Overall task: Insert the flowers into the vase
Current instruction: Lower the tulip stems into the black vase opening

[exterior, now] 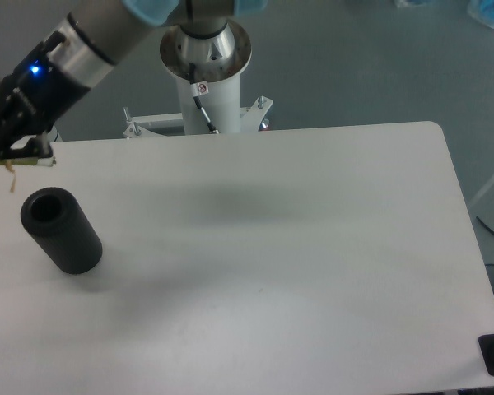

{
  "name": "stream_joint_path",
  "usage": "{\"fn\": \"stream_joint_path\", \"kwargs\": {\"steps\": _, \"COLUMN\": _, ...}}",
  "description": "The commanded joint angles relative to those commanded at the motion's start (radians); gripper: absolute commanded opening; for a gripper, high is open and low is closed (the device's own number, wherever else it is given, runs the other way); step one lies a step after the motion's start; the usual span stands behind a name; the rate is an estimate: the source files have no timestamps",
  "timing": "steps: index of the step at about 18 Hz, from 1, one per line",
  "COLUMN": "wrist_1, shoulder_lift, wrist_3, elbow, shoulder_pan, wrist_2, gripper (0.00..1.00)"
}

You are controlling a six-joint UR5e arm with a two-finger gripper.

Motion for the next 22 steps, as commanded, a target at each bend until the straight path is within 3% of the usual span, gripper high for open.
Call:
{"fn": "stream_joint_path", "kwargs": {"steps": 4, "wrist_1": 0.002, "shoulder_lift": -0.023, "wrist_3": 0.014, "elbow": 0.000, "shoulder_pan": -0.012, "wrist_2": -0.008, "gripper": 0.00}}
{"fn": "stream_joint_path", "kwargs": {"steps": 7, "wrist_1": 0.002, "shoulder_lift": -0.073, "wrist_3": 0.044, "elbow": 0.049, "shoulder_pan": -0.020, "wrist_2": -0.009, "gripper": 0.00}}
{"fn": "stream_joint_path", "kwargs": {"steps": 11, "wrist_1": 0.005, "shoulder_lift": -0.094, "wrist_3": 0.049, "elbow": 0.071, "shoulder_pan": -0.028, "wrist_2": -0.011, "gripper": 0.00}}
{"fn": "stream_joint_path", "kwargs": {"steps": 22, "wrist_1": 0.008, "shoulder_lift": -0.121, "wrist_3": 0.093, "elbow": 0.034, "shoulder_pan": -0.022, "wrist_2": -0.071, "gripper": 0.00}}
